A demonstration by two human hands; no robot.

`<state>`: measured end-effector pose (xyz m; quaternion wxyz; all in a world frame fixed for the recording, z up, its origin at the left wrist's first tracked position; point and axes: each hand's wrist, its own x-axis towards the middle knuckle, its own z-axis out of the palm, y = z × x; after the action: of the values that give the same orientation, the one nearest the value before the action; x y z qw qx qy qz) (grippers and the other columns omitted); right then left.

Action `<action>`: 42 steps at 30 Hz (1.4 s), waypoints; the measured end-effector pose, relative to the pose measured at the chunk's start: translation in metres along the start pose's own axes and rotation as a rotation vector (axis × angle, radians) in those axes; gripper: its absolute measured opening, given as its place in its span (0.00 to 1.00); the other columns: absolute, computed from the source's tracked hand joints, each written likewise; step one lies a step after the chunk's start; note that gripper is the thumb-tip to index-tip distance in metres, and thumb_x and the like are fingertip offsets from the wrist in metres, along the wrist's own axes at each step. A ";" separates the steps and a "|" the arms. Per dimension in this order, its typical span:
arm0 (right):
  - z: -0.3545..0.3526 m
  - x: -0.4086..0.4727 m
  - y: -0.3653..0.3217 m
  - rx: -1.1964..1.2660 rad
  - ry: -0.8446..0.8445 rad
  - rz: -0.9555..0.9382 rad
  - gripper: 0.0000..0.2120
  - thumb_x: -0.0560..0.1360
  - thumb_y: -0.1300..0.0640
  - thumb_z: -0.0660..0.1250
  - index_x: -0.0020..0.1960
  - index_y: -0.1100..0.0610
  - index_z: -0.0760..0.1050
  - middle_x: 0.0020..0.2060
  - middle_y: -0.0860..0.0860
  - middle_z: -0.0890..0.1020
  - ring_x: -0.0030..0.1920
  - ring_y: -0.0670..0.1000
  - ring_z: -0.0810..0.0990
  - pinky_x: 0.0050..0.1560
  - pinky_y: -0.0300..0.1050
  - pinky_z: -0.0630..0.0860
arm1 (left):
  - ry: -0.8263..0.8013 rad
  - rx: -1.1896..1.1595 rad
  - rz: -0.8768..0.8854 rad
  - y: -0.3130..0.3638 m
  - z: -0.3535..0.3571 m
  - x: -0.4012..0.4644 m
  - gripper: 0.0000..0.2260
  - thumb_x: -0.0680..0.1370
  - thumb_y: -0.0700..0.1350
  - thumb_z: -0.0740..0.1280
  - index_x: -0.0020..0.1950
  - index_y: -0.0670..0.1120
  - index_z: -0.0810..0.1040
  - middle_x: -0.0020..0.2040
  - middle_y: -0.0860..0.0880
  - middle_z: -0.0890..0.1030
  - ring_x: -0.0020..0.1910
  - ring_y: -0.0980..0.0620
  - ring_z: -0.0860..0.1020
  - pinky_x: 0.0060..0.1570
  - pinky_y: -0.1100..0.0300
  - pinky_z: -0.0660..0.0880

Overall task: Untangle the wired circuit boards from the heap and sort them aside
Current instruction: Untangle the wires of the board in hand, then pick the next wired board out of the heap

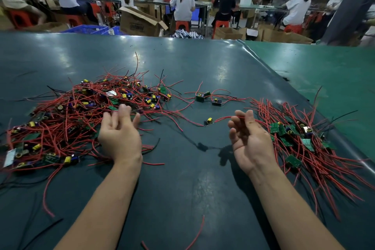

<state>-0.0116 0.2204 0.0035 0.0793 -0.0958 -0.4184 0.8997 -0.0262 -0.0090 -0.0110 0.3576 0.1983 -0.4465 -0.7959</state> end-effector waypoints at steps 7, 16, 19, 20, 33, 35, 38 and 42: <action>0.002 -0.004 -0.003 0.142 -0.076 0.053 0.14 0.79 0.51 0.61 0.44 0.58 0.79 0.33 0.50 0.81 0.32 0.46 0.81 0.30 0.36 0.76 | -0.453 0.574 0.638 -0.002 -0.007 -0.038 0.08 0.78 0.49 0.66 0.48 0.46 0.81 0.41 0.50 0.83 0.36 0.56 0.79 0.37 0.61 0.76; 0.009 -0.016 0.004 -0.048 -0.239 0.090 0.10 0.72 0.52 0.66 0.42 0.57 0.82 0.33 0.51 0.80 0.33 0.47 0.80 0.32 0.39 0.77 | -0.807 0.264 -0.078 0.000 0.003 -0.054 0.07 0.75 0.42 0.69 0.47 0.38 0.80 0.30 0.46 0.81 0.21 0.53 0.73 0.21 0.65 0.68; 0.009 -0.018 0.006 -0.083 -0.244 0.088 0.07 0.71 0.54 0.67 0.43 0.56 0.82 0.33 0.50 0.81 0.33 0.47 0.81 0.33 0.38 0.78 | -0.896 0.270 -0.132 0.000 0.004 -0.058 0.11 0.70 0.44 0.71 0.49 0.40 0.80 0.36 0.48 0.84 0.28 0.51 0.80 0.27 0.63 0.76; 0.008 -0.018 0.007 -0.083 -0.242 0.089 0.07 0.71 0.54 0.67 0.42 0.56 0.82 0.33 0.50 0.82 0.33 0.46 0.81 0.33 0.38 0.78 | -0.909 0.295 -0.137 0.000 0.004 -0.059 0.11 0.70 0.44 0.72 0.49 0.40 0.81 0.37 0.48 0.84 0.31 0.50 0.81 0.30 0.62 0.78; 0.009 -0.020 0.022 -0.379 -0.250 0.046 0.05 0.68 0.59 0.73 0.41 0.60 0.84 0.34 0.55 0.84 0.33 0.48 0.81 0.32 0.37 0.78 | -0.972 0.386 -0.163 0.002 0.001 -0.055 0.08 0.72 0.37 0.74 0.50 0.39 0.83 0.38 0.43 0.85 0.35 0.51 0.83 0.38 0.63 0.79; 0.010 -0.020 0.022 -0.441 -0.220 -0.005 0.03 0.71 0.60 0.74 0.39 0.59 0.84 0.33 0.54 0.83 0.31 0.46 0.79 0.30 0.37 0.76 | -0.971 0.383 -0.174 0.002 0.001 -0.054 0.08 0.70 0.39 0.75 0.48 0.39 0.83 0.38 0.42 0.85 0.33 0.50 0.81 0.36 0.63 0.78; 0.015 -0.023 0.024 -0.490 -0.169 -0.055 0.05 0.72 0.60 0.73 0.38 0.59 0.84 0.30 0.51 0.83 0.29 0.45 0.78 0.27 0.36 0.73 | -0.917 0.324 -0.204 0.002 0.001 -0.053 0.11 0.67 0.42 0.75 0.46 0.39 0.83 0.36 0.43 0.84 0.30 0.51 0.79 0.33 0.63 0.76; 0.014 -0.018 0.020 -0.428 -0.046 -0.068 0.06 0.72 0.59 0.74 0.38 0.58 0.82 0.29 0.50 0.81 0.28 0.44 0.76 0.25 0.35 0.71 | -0.847 0.259 -0.248 -0.002 0.003 -0.049 0.11 0.66 0.43 0.75 0.45 0.40 0.82 0.34 0.45 0.83 0.29 0.53 0.78 0.31 0.64 0.76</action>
<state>0.0016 0.1931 -0.0007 0.0780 -0.0755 -0.6045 0.7891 0.0039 0.0298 -0.0113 0.0178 -0.0492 -0.6220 -0.7813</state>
